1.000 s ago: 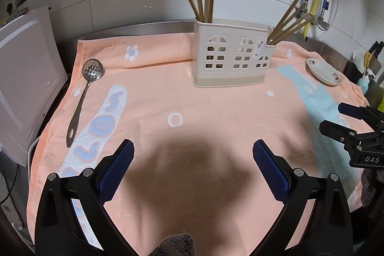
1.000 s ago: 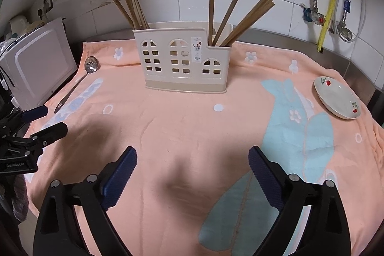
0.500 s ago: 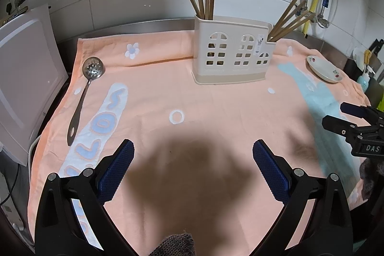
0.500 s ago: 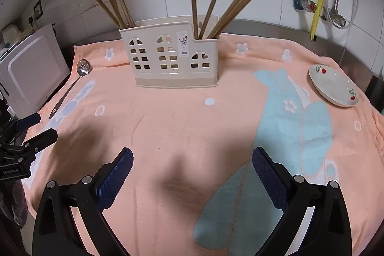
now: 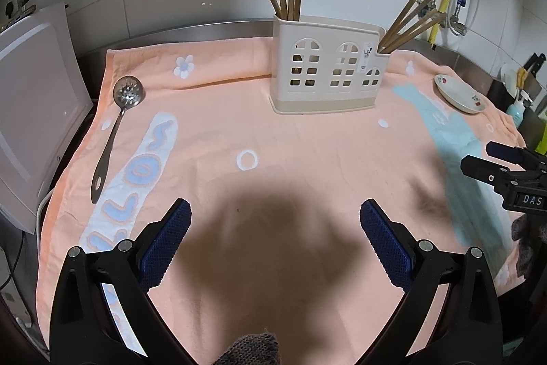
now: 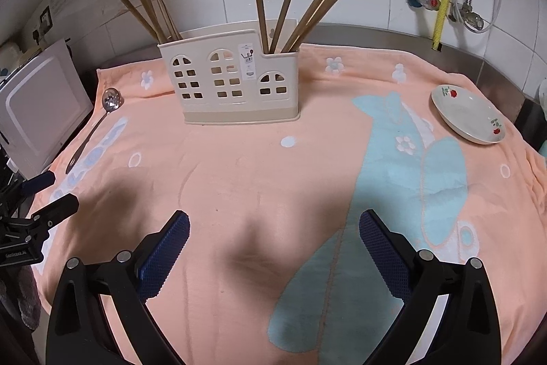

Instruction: Organize utensils

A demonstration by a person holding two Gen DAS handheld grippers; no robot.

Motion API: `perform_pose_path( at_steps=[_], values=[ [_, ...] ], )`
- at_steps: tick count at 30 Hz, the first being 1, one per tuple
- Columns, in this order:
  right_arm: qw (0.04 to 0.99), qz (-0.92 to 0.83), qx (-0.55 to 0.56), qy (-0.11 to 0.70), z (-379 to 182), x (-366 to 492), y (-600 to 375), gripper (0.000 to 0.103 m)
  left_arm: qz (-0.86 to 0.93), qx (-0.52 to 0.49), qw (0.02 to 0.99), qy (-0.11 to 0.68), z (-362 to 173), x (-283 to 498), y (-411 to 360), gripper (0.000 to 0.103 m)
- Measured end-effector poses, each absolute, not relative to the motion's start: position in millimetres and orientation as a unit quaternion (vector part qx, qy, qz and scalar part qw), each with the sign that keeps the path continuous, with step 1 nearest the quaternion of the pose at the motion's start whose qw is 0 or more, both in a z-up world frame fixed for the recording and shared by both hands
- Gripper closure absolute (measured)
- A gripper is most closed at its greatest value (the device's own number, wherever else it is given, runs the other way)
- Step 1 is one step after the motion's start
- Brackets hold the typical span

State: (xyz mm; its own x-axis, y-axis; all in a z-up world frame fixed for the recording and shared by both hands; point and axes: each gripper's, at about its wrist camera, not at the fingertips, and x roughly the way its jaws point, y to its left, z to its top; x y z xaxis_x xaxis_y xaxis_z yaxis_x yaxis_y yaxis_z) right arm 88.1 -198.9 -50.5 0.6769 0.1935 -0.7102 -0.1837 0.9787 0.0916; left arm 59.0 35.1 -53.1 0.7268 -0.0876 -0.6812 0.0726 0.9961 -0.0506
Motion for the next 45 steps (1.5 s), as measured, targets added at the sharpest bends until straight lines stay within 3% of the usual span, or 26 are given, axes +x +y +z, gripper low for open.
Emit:
perform_pose_path(
  at_steps=[45],
  values=[
    [0.915, 0.098, 0.007, 0.392, -51.8, 88.5, -203.7, 0.007, -0.048, -0.014, 0.929, 0.367, -53.7, 60.0, 31.8, 0.005]
  ],
)
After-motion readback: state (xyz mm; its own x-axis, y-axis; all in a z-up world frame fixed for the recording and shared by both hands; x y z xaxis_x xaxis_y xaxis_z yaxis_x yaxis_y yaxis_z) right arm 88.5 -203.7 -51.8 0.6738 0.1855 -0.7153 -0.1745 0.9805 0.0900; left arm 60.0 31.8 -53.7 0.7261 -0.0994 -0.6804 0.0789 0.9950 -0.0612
